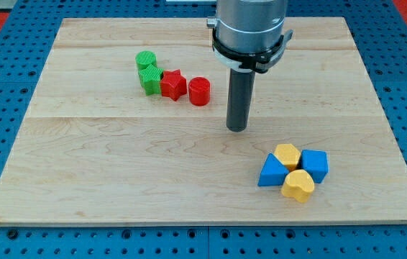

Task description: Move green star to the top center

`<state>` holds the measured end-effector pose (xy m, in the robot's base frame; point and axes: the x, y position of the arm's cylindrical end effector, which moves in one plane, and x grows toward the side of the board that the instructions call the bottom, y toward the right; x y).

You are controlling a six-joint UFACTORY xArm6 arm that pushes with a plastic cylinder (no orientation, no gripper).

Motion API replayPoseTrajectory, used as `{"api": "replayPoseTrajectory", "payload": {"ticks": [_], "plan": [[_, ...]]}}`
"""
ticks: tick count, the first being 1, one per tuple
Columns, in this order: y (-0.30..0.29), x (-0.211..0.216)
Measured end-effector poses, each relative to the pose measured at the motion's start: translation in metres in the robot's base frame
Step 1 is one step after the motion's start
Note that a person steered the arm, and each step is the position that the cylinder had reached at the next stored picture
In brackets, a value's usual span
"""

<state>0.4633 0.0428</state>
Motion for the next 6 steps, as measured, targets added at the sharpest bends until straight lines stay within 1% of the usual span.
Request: {"api": "replayPoseTrajectory", "payload": {"ticks": [1,2,3,5,6], "plan": [[-0.053,0.015],[-0.133,-0.004],[-0.169,-0.040],[-0.131,-0.097],[-0.123,-0.138]]}}
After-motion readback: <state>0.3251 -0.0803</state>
